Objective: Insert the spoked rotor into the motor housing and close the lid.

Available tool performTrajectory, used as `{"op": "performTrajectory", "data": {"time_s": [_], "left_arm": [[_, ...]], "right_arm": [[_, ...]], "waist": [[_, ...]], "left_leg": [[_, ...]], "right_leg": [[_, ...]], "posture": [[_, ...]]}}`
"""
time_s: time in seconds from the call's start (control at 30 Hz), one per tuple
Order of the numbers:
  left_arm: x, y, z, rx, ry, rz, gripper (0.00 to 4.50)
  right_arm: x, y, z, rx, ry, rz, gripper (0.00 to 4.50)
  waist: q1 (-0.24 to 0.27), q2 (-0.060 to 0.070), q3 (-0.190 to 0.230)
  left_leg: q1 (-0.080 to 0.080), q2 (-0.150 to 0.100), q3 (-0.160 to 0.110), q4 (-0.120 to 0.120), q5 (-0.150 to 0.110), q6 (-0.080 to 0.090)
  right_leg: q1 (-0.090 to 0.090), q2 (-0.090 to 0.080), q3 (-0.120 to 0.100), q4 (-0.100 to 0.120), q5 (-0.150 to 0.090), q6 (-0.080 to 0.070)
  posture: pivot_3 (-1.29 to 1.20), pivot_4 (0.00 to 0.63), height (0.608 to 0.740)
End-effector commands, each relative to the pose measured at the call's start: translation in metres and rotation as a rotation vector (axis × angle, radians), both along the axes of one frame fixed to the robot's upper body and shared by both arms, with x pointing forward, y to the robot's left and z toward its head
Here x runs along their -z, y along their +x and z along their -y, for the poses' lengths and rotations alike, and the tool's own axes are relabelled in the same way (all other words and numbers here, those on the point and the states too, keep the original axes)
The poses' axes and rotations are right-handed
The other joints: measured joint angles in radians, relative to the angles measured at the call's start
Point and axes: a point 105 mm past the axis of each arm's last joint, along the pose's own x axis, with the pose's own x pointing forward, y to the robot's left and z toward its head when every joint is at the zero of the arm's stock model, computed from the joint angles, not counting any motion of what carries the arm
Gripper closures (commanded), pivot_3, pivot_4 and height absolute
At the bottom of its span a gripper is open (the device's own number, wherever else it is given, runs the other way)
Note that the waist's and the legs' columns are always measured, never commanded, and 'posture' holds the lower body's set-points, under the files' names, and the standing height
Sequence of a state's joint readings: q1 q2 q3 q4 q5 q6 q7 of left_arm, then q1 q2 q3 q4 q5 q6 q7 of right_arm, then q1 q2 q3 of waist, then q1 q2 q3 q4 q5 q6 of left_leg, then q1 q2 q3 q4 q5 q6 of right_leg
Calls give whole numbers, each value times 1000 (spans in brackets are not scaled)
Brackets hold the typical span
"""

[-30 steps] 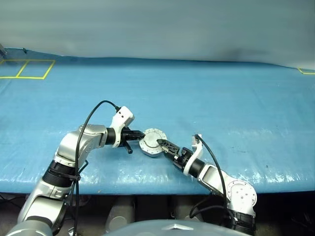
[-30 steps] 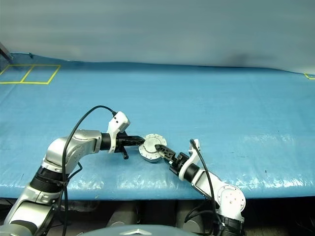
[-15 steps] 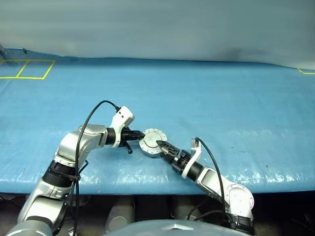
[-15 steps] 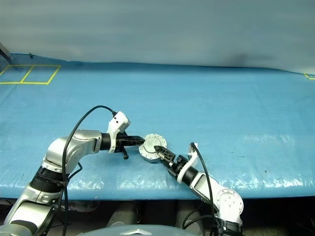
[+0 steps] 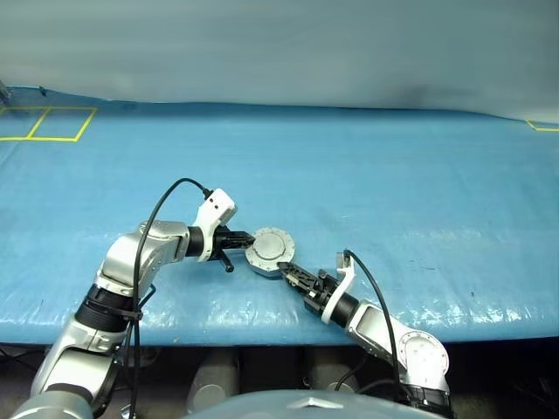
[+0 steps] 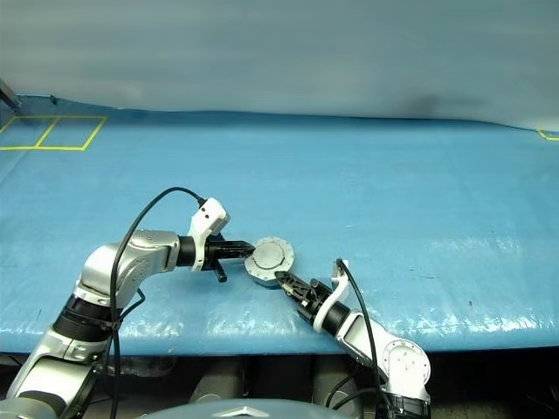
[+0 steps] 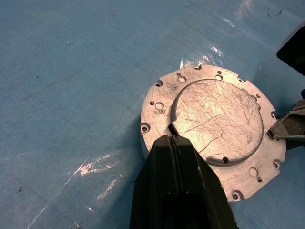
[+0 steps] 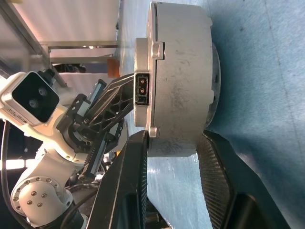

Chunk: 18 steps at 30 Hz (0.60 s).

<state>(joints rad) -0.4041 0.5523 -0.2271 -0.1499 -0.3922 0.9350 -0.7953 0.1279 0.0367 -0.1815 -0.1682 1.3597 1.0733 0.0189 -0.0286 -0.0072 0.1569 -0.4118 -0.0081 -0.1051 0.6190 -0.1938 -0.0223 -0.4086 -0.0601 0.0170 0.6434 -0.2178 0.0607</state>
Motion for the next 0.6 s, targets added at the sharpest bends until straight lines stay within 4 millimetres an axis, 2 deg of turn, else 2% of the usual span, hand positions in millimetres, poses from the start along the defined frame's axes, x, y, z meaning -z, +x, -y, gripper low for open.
{"op": "performTrajectory", "data": {"time_s": [0.03,0.27,0.53,0.6], "left_arm": [[16,-13,8,43,5,-81,4500],[17,-14,9,48,6,-85,4500],[18,-13,7,44,9,-84,4500],[18,-13,7,45,9,-84,4500]], "right_arm": [[3,4,-1,37,-23,-4,3323],[4,5,-5,53,-44,31,3323],[2,9,-7,80,-34,42,702],[0,9,-7,81,-21,50,702]], "waist": [[-1,0,0],[-4,0,0],[-4,0,-1],[-4,-1,-1]], "left_leg": [[0,0,0,0,0,0],[1,0,0,1,0,0],[0,0,0,0,0,0],[0,0,0,0,0,0]], "right_leg": [[0,0,0,0,0,0],[-1,0,0,0,0,0],[-3,-1,0,-1,0,0],[-3,-1,0,-1,0,0]], "posture": [[0,150,740],[0,150,740],[0,150,740],[0,150,740]]}}
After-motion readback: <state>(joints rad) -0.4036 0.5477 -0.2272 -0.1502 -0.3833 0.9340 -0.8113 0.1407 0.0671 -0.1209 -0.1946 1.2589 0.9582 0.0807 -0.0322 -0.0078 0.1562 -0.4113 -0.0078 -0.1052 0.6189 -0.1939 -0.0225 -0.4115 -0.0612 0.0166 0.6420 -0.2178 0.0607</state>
